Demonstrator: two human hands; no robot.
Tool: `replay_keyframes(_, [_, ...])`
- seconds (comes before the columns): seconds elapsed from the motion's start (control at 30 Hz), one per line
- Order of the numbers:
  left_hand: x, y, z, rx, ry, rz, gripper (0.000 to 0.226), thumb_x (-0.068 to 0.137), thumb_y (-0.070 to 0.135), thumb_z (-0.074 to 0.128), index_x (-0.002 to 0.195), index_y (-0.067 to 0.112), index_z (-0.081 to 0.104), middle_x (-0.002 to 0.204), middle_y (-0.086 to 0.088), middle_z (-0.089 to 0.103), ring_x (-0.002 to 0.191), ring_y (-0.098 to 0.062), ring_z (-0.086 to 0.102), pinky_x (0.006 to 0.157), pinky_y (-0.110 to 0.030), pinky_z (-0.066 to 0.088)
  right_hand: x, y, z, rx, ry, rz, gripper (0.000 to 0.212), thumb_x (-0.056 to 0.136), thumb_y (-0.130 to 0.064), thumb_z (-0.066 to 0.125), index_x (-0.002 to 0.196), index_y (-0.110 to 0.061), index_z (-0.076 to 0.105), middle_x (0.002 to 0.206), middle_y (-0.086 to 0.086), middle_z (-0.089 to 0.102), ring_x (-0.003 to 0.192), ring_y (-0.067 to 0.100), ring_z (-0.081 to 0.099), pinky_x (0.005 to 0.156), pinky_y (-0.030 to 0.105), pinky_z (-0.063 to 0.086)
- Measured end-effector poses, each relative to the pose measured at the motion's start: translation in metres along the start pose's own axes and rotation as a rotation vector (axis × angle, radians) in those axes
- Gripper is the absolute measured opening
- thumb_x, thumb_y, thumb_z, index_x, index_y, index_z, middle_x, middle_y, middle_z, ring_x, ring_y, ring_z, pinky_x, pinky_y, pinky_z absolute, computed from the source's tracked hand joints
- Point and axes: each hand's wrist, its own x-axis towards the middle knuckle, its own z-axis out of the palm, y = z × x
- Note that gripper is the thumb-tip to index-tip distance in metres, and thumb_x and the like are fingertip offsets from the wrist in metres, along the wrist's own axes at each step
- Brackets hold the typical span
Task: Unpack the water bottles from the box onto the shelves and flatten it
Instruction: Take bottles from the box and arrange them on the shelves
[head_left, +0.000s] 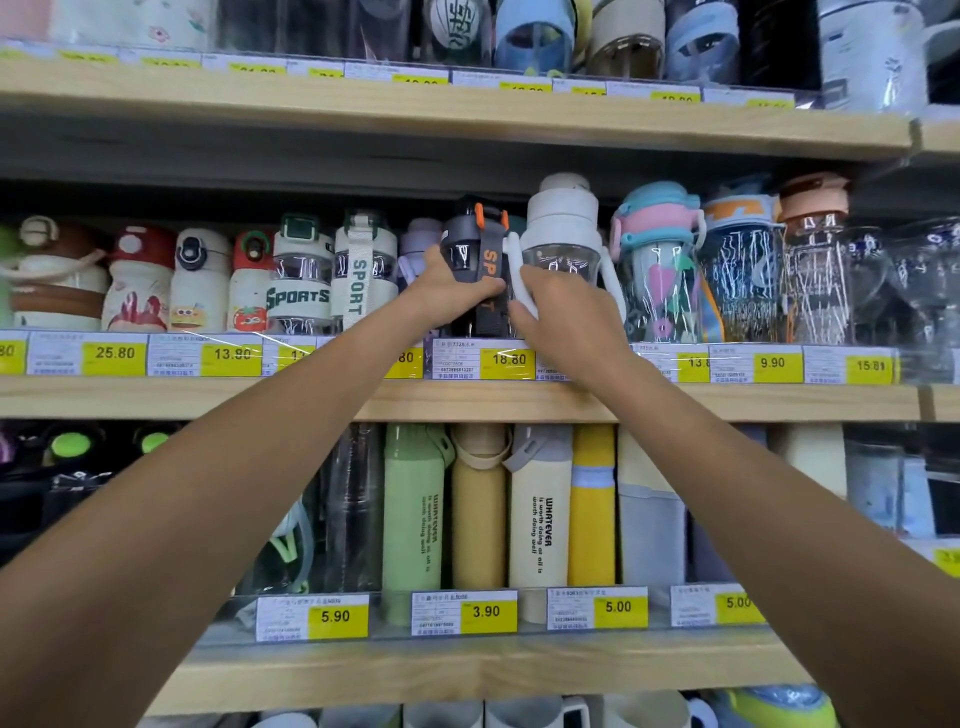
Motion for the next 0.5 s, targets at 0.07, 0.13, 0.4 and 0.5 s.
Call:
replay_keyframes(0.07, [-0.001,0.001,0.001,-0.037,0.007,0.008,0.077,0.077,0.039,0.073,0.135,0.013,0.029,0.099,0.008,0.053,0.094,-0.010,0.050,0.079,-0.021,0.037,-0.001,0.003,-0.001,0.000,0.013,0.006,0.022,0.095,-0.029,0.044,0.098,-0.009,0.052,0.094,0.012,0.064,0.083,0.032,0.059,0.059,0.033,0.032])
replay_keyframes(0.13, [-0.003,0.002,0.002,-0.044,0.012,0.015,0.076,0.076,0.040,0.073,0.134,0.014,0.031,0.102,0.006,0.052,0.095,-0.011,0.050,0.078,-0.021,0.037,-0.003,0.005,-0.001,0.005,0.025,0.008,0.020,0.094,-0.029,0.045,0.095,-0.011,0.051,0.091,0.011,0.063,0.080,0.031,0.058,0.058,0.032,0.029])
replay_keyframes(0.4, [-0.010,0.004,0.000,0.030,0.012,0.025,0.082,0.071,0.055,0.070,0.133,0.018,0.032,0.120,0.003,0.056,0.112,-0.019,0.054,0.094,-0.032,0.044,-0.009,0.007,-0.001,0.084,0.077,0.068,0.010,0.089,-0.027,0.046,0.084,-0.018,0.044,0.075,-0.002,0.048,0.067,0.023,0.045,0.054,0.030,0.025])
replay_keyframes(0.5, [-0.015,0.008,-0.001,0.066,-0.027,0.001,0.092,0.075,0.055,0.068,0.143,0.014,0.021,0.136,-0.003,0.050,0.124,-0.024,0.049,0.102,-0.036,0.041,-0.012,0.003,0.002,0.104,0.108,0.085,0.009,0.090,-0.025,0.045,0.086,-0.017,0.047,0.076,-0.002,0.051,0.065,0.021,0.046,0.051,0.028,0.023])
